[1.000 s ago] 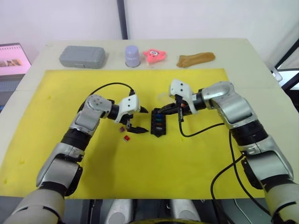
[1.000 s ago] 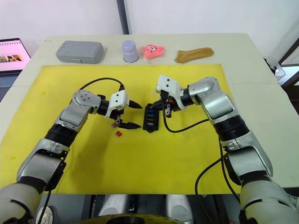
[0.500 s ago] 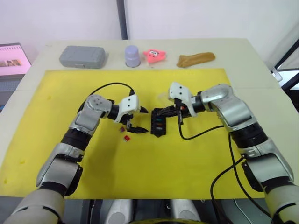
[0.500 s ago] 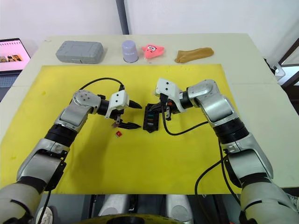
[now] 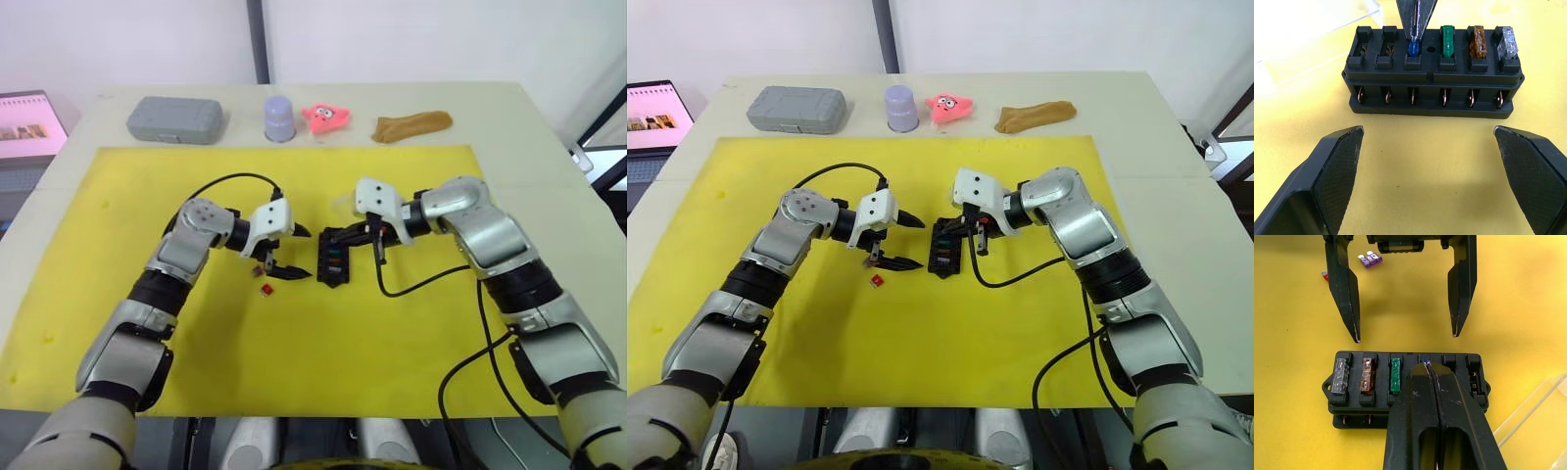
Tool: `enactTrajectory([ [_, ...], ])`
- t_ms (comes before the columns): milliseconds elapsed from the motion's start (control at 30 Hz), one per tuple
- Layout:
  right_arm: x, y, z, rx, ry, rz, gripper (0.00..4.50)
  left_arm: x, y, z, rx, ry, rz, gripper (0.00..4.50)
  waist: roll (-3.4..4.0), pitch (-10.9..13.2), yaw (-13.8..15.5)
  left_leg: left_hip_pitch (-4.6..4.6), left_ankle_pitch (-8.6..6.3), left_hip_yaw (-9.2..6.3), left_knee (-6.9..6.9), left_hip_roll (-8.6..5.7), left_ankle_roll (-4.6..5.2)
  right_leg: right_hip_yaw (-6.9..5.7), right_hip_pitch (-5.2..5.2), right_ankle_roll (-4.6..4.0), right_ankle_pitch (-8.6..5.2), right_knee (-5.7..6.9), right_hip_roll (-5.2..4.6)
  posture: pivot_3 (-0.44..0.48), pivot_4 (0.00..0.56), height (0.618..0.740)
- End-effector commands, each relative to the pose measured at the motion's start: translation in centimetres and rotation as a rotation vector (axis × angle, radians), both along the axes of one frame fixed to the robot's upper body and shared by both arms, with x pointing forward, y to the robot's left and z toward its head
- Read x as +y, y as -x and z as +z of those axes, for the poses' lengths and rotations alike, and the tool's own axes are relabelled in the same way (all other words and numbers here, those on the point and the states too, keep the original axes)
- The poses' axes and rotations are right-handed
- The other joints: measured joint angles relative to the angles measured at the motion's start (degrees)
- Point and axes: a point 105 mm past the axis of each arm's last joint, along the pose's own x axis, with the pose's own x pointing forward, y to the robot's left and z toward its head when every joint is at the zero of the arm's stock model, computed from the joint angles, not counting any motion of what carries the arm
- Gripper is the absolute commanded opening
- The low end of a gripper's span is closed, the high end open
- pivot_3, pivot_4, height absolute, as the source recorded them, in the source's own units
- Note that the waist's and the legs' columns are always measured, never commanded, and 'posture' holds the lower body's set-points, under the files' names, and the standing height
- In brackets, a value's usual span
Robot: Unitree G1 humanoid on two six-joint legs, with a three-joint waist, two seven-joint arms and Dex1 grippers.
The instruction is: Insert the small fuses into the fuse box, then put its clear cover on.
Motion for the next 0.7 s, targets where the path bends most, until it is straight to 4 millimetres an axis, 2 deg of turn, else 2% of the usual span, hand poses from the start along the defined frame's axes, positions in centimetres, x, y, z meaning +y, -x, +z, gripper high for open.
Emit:
enactTrajectory([
  [33, -0.5, 0.0, -0.8, 0.043, 0.018, -0.037, 0.01, 0.1, -0.1, 1.3, -0.051, 0.012, -0.008, 4.5, 0.0, 0.0, 0.0, 0.0, 0.0, 0.0, 0.0, 0.0, 0.0, 0.0, 0.0, 0.0, 0.0, 0.0, 0.0, 0.0, 0.15, 0.74],
  [233, 0.9, 0.7, 4.3, 0.003, -0.141, -0.016, 0.01, 0.5, -0.2, 2.2, -0.054, 0.036, 0.006, 4.5, 0.01, 0.0, 0.0, -0.05, 0.0, -0.01, 0.0, 0.0, 0.0, 0.0, -0.05, 0.0, 0.0, 0.0, 0.0, 0.0, 0.15, 0.74],
  [333, 0.8, 1.3, 5.5, -0.028, -0.162, -0.014, 0.01, 1.0, -0.1, 3.0, -0.053, 0.056, 0.017, 4.5, 0.01, 0.0, -0.1, -0.11, 0.0, -0.01, 0.0, 0.01, 0.0, 0.01, -0.14, 0.0, 0.0, 0.0, -0.01, 0.0, 0.15, 0.74],
  [467, -0.6, 2.0, 6.1, -0.091, -0.138, -0.028, 0.01, 2.2, 0.0, 4.9, -0.056, 0.108, 0.042, 4.5, 0.0, 0.0, 0.1, -0.14, 0.0, -0.03, 0.0, 0.02, 0.0, 0.0, -0.14, 0.0, 0.0, 0.0, -0.01, 0.0, 0.15, 0.74],
  [633, -5.7, 3.4, 5.8, -0.143, -0.03, -0.106, 0.01, 7.4, 1.6, 6.6, -0.023, 0.069, 0.129, 4.5, -0.01, 0.0, 0.2, -0.16, -0.02, -0.03, -0.04, 0.0, 0.03, 0.0, -0.14, 0.0, 0.0, -0.04, -0.02, 0.0, 0.15, 0.74],
  [700, -7.3, 4.1, 5.6, -0.137, 0.005, -0.132, 0.54, 9.1, 2.3, 6.5, -0.007, 0.032, 0.167, 4.5, 0.01, 0.0, 0.1, -0.14, -0.04, -0.01, -0.06, 0.0, 0.06, 0.0, -0.14, 0.0, 0.0, -0.05, -0.02, 0.0, 0.15, 0.74],
])
